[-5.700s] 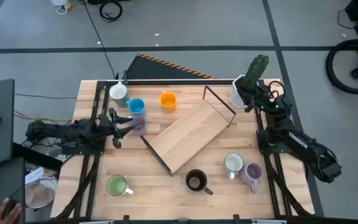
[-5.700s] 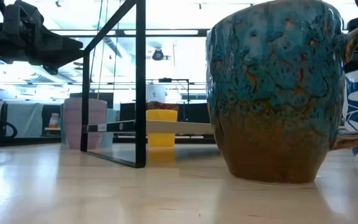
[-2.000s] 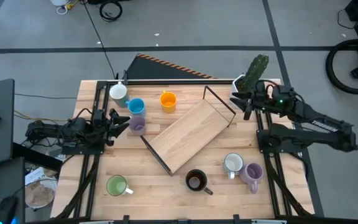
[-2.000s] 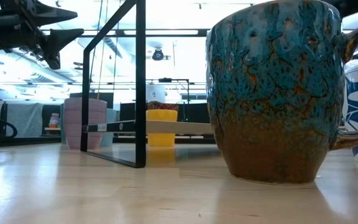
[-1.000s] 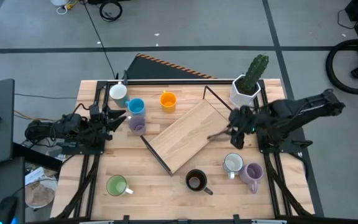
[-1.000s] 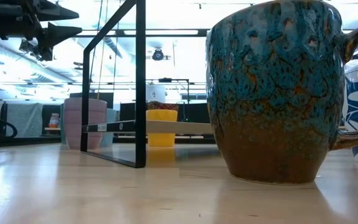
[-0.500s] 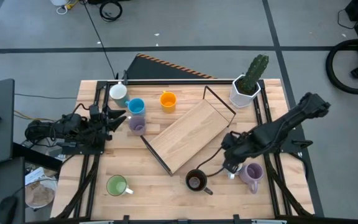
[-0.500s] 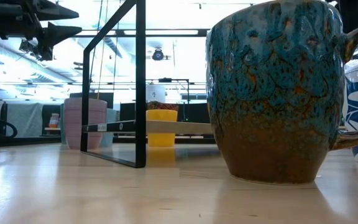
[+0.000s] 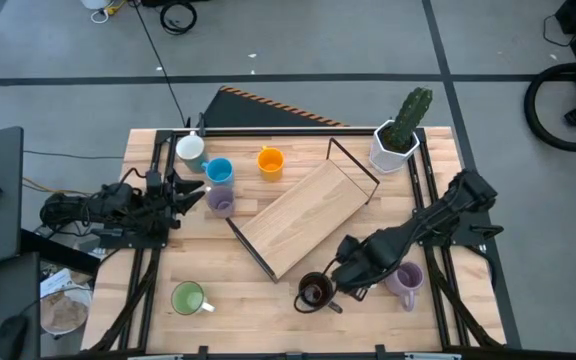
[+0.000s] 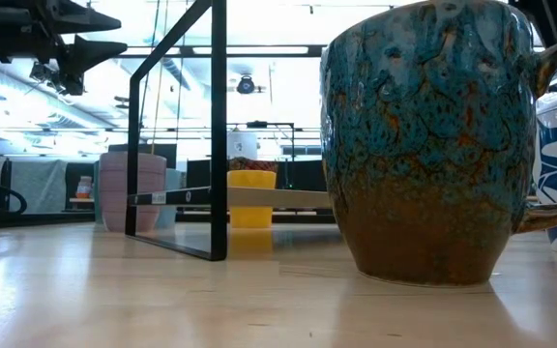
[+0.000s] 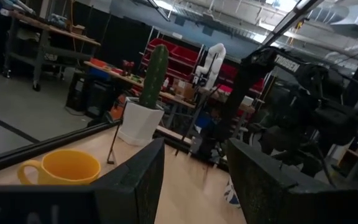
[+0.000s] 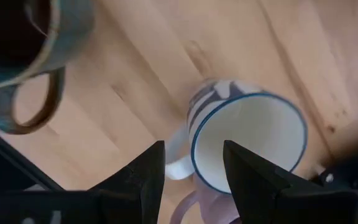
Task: Place coffee mugs
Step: Put the patterned blue mug onto the shelf
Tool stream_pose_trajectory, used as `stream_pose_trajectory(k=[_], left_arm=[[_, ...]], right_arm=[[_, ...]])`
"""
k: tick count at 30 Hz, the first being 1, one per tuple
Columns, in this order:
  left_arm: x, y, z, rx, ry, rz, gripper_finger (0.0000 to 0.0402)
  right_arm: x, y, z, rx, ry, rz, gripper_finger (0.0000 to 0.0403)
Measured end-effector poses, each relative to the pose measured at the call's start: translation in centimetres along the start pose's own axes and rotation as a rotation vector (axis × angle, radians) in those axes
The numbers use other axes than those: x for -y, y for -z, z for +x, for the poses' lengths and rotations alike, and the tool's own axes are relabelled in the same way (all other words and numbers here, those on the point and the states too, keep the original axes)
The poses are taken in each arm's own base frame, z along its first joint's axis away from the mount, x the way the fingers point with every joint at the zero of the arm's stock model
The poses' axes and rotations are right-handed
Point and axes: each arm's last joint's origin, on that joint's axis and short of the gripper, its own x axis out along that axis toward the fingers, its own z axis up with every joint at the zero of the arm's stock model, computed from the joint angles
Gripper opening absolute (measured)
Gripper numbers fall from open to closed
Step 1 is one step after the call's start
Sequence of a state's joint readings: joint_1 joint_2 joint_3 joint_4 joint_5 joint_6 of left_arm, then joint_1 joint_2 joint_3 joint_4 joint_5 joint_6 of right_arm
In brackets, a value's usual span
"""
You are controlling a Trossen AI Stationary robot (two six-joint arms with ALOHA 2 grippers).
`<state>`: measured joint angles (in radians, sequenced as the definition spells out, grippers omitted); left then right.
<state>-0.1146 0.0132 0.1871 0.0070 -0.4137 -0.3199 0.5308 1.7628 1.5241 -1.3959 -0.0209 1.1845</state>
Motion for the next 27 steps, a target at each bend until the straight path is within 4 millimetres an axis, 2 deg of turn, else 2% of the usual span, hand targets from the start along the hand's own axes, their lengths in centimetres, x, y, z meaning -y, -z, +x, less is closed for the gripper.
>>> stream_pose_trajectory(k=[8, 15, 21, 24, 27], left_arm=[[0.0, 0.1, 0.0, -0.015, -0.005, 0.007, 0.018], [-0.1, 0.2, 0.0, -0.02, -0.006, 0.008, 0.018], [-0.1, 0.2, 0.0, -0.024, -0.008, 0.003, 0.018], [-0.1, 0.2, 0.0, -0.024, -0.008, 0.003, 0.018], [-0.1, 0.2, 0.0, -0.023, -0.007, 0.001, 0.018]], right_arm=[[-0.9, -0.2, 2.0, -0.083, 0.072, 0.022, 0.0168], [0.0, 0.2, 3.7, -0.087, 0.119, 0.019, 0.0168], [0.0, 0.2, 5.7, -0.084, 0.071, -0.017, 0.0167], [0.3, 0.3, 6.2, -0.094, 0.093, -0.03, 0.0151], [0.4, 0.3, 6.3, -0.097, 0.096, -0.057, 0.0119]])
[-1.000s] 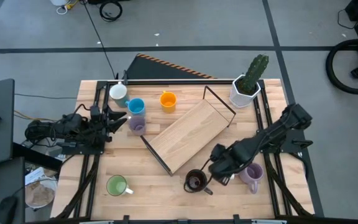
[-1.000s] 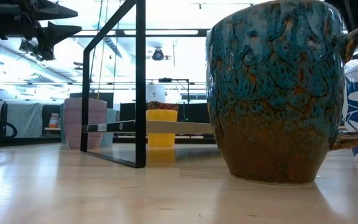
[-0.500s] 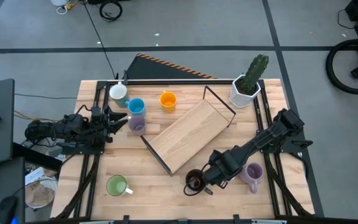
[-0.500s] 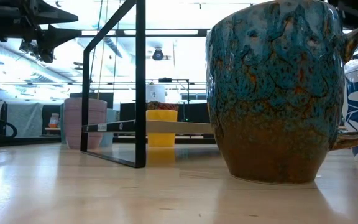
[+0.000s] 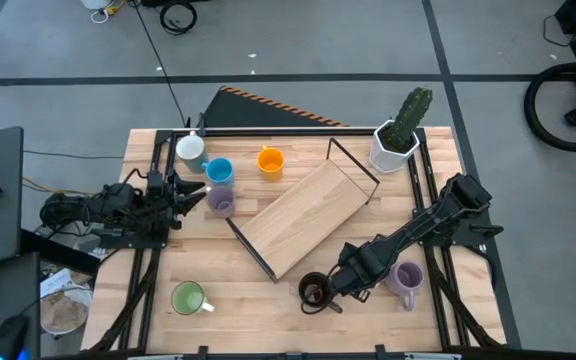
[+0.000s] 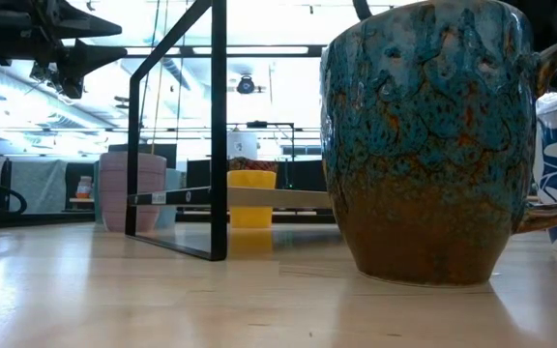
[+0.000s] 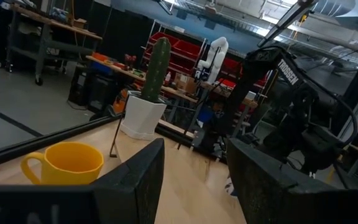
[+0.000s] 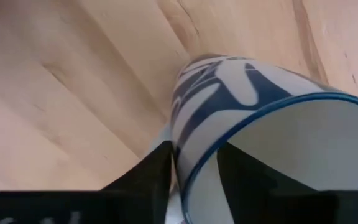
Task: Place coffee mugs
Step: Put the patterned blue mug onto the shelf
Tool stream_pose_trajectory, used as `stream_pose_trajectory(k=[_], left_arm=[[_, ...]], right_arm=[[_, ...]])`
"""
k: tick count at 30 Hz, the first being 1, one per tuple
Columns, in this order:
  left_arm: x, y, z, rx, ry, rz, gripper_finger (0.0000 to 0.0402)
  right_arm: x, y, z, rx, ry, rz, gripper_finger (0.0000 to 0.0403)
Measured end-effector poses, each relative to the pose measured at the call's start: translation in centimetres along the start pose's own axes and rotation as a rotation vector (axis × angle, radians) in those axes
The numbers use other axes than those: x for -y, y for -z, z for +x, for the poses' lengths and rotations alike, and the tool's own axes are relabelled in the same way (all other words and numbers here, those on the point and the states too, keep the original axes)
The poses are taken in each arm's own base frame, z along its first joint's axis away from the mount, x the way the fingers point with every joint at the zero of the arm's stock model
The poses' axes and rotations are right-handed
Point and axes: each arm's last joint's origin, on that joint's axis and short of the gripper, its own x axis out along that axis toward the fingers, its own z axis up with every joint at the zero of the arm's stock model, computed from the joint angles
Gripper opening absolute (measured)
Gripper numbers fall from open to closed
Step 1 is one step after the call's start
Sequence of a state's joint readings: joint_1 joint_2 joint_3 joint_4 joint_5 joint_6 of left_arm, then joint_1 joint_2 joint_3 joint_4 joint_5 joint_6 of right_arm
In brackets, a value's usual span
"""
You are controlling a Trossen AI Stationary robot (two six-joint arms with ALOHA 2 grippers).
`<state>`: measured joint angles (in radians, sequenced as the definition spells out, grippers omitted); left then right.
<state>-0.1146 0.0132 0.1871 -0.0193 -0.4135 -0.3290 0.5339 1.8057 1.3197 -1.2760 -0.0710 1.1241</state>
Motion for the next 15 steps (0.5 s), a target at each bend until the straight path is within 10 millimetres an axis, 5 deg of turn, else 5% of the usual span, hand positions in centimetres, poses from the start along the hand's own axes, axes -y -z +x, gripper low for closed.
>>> stream_pose_trajectory(k=[8, 15], left_arm=[[0.0, 0.0, 0.0, 0.0, 0.0, 0.0, 0.018], [0.0, 0.0, 0.0, 0.004, 0.001, -0.002, 0.018]], right_arm=[[0.3, -0.2, 0.0, 0.075, 0.072, -0.26, 0.003], [1.5, 0.2, -2.2, 0.131, 0.129, -0.626, 0.0028]])
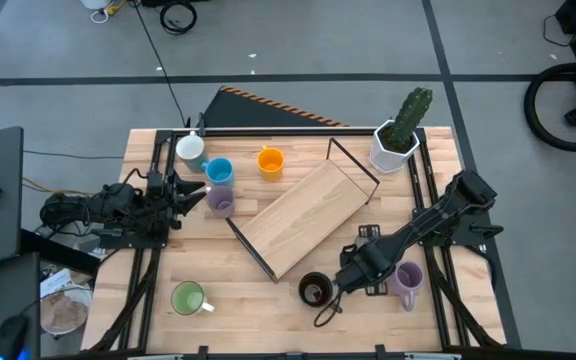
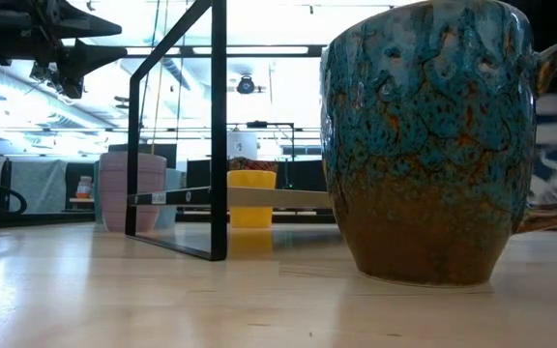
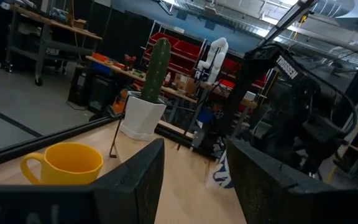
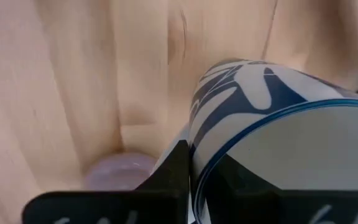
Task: Place coffee mugs
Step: Put the patterned blue mug onto the shelf
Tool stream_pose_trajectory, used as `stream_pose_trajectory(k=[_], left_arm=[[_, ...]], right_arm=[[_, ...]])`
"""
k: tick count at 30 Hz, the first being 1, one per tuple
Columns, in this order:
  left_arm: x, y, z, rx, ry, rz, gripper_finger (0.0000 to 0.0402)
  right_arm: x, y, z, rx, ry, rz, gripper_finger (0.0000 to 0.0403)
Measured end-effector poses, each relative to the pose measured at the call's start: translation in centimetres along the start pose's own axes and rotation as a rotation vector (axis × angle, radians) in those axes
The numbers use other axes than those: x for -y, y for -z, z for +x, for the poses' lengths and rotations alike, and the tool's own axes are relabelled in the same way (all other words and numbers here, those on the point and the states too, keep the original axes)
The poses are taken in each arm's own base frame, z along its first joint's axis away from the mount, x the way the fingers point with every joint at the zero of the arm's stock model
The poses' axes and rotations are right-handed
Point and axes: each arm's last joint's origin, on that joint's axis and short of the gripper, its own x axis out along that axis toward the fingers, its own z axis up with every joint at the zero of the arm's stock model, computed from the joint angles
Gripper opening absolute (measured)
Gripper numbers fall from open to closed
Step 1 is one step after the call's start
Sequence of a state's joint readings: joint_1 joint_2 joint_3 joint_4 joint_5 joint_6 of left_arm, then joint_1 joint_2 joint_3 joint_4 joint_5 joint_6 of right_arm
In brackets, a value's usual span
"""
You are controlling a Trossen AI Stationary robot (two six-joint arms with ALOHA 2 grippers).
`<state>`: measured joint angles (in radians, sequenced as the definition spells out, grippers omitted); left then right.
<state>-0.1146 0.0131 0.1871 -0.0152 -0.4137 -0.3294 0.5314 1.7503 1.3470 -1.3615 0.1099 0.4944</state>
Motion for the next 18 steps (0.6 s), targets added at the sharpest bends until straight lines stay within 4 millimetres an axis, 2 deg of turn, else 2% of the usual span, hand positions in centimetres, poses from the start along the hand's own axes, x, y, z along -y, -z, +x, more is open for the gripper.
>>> stream_pose_trajectory(k=[6, 9, 13, 18], left_arm=[[0.0, 0.0, 0.0, 0.001, 0.0, 0.001, 0.018], [0.0, 0.0, 0.0, 0.005, -0.012, 0.017, 0.018], [-0.1, -0.1, 0.0, 0.017, -0.046, 0.034, 0.018], [-0.2, -0.1, 0.0, 0.023, -0.06, 0.034, 0.018]], right_arm=[[3.0, 1.4, -3.5, 0.104, 0.034, -0.198, 0.003], [5.5, 1.7, -4.4, 0.128, 0.017, -0.197, 0.003], [9.2, 1.6, -4.6, 0.127, -0.006, -0.183, 0.0029], [11.9, 0.2, -3.3, 0.076, -0.01, -0.26, 0.0029]])
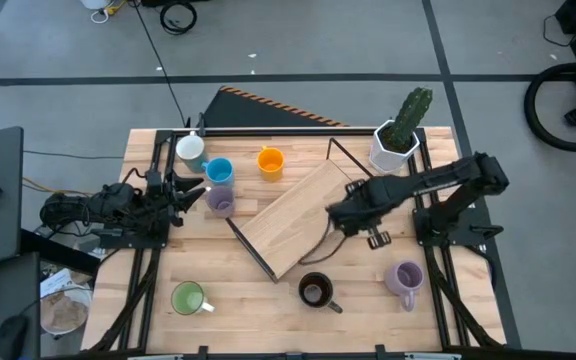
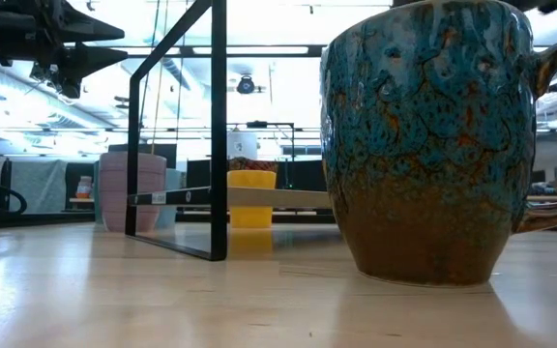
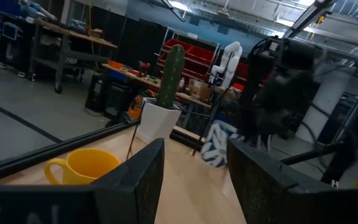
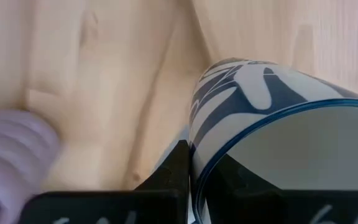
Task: Place coffee mugs
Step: Put the patterned blue mug onto the shelf
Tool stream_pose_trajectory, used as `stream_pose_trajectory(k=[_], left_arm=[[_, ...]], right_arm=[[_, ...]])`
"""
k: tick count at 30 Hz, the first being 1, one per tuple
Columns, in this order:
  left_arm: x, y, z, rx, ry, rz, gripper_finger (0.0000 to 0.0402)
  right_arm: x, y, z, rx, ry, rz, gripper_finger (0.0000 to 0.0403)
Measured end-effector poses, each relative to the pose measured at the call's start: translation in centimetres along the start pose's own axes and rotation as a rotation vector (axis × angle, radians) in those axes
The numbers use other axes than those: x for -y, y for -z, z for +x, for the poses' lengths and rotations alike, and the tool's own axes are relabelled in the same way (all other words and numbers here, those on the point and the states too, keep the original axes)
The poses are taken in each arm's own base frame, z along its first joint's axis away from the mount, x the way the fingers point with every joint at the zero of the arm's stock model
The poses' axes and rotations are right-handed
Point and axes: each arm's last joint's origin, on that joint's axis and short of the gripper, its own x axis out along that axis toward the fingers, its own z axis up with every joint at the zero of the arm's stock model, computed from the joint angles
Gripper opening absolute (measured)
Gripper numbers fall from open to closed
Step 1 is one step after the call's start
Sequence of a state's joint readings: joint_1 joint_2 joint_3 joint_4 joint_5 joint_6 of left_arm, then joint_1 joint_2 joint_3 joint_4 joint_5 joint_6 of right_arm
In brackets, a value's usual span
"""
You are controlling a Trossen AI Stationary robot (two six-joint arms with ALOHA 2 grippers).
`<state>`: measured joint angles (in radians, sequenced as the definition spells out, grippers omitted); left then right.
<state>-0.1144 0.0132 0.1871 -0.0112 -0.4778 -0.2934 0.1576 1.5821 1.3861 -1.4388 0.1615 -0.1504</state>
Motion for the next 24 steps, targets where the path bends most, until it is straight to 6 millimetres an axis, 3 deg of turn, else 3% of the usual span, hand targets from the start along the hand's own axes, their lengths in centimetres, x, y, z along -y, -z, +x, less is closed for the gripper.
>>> stream_pose_trajectory(k=[10, 24], left_arm=[[0.0, 0.0, 0.0, -0.002, 0.003, -0.016, 0.018], [0.0, 0.0, 0.0, -0.003, 0.003, -0.008, 0.018]], right_arm=[[4.5, 0.3, 1.3, 0.006, -0.037, 0.014, 0.0034], [5.3, 0.6, 2.7, 0.002, -0.069, 0.045, 0.0037]])
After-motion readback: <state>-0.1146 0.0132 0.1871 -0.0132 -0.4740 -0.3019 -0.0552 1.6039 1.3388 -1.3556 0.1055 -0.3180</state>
